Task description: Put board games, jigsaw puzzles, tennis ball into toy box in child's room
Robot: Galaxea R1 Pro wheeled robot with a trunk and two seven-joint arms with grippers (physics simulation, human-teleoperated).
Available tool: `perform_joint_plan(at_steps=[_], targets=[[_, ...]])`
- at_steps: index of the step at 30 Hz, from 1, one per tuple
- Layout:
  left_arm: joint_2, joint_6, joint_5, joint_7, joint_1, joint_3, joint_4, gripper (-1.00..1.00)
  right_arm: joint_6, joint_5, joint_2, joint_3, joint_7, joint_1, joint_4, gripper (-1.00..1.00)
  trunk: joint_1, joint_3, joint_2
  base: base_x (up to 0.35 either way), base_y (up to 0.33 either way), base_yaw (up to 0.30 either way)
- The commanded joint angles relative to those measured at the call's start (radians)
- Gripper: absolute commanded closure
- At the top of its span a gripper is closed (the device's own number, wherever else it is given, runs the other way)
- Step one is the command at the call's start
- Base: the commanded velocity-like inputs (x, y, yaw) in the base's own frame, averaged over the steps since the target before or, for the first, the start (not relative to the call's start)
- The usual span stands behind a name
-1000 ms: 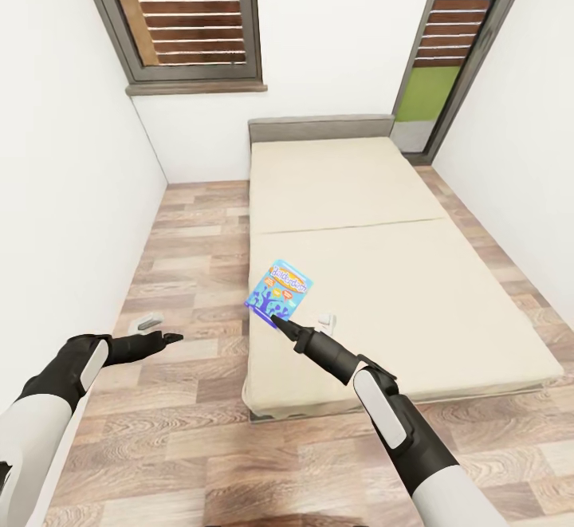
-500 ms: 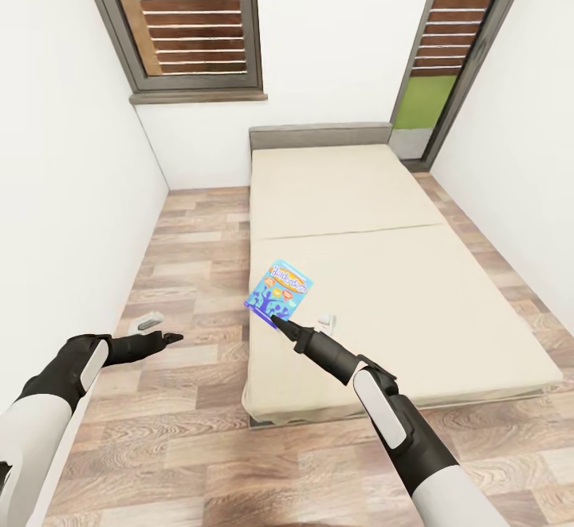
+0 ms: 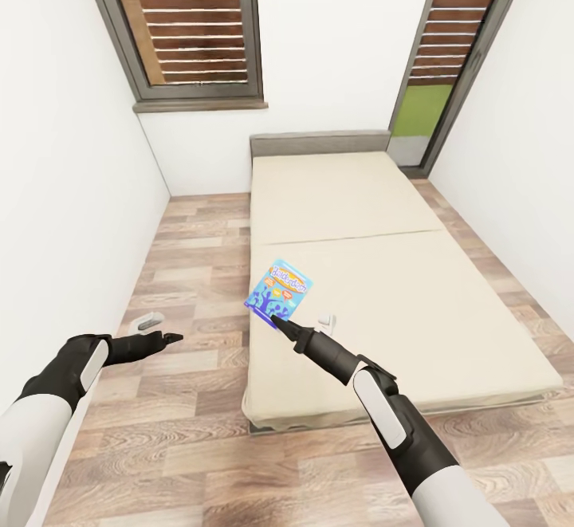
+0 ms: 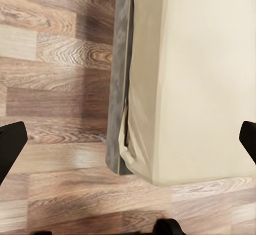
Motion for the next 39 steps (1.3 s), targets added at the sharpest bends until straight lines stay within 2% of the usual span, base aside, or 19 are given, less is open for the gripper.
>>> perform_joint_plan(at_steps=[1,34,39], targets=[[0.000,0.007,0.004,-0.001,0.000,0.003,0.000,-1.00,0.009,-0.010,0.000,0.000,0.000,-0.001,0.000,1.00,0.001,0.000,-0.002,0.000,0.000,0.000],[0.000,0.007,0.004,-0.001,-0.001,0.002,0.000,-1.00,0.009,-0.010,-0.001,-0.002,0.000,-0.001,-0.001,1.00,0.001,0.055,-0.002,0.000,0.000,0.000],[0.000,0.007,0.004,-0.001,-0.001,0.002,0.000,-1.00,0.009,-0.010,-0.010,-0.003,0.001,0.000,-0.006,1.00,0.001,0.063,-0.002,0.000,0.000,0.000]])
